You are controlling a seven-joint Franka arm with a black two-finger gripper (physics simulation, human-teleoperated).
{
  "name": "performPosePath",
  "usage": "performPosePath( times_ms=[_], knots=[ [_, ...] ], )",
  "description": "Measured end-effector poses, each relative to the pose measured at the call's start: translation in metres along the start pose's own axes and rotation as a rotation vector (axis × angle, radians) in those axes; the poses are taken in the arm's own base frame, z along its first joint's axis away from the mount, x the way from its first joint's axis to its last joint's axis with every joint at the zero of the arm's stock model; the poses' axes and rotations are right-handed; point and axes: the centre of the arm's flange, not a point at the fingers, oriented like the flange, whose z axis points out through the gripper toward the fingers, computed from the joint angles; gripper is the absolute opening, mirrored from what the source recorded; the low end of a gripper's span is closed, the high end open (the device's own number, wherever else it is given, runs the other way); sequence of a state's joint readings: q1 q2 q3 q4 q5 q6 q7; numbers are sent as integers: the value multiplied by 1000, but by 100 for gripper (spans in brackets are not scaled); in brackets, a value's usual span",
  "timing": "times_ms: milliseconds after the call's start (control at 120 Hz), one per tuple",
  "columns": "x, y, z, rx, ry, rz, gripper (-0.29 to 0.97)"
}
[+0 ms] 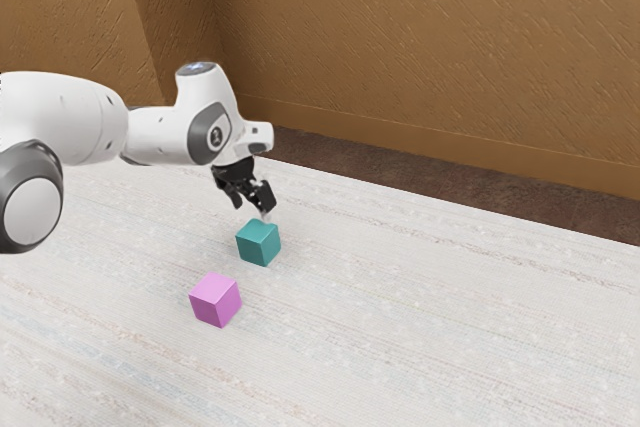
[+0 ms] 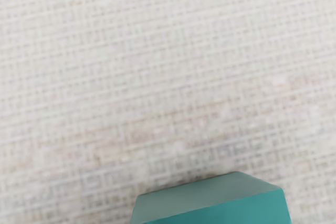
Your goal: Pick up the blue block with one arm, and put the blue block on the pink block with one arm
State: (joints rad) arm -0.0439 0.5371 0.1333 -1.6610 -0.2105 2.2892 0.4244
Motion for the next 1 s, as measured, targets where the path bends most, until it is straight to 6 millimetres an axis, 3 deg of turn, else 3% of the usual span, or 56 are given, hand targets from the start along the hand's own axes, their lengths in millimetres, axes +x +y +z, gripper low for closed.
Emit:
performPosePath(
  times_ms=[183, 525, 708, 1000],
  knots=[
    [-10, 5, -10, -39, -31, -28, 66],
    [-19, 4, 4, -36, -126, -49, 66],
    [-4, 5, 7, -24, -114, -47, 66],
    [-1, 10, 16, -26, -122, -53, 66]
  ],
)
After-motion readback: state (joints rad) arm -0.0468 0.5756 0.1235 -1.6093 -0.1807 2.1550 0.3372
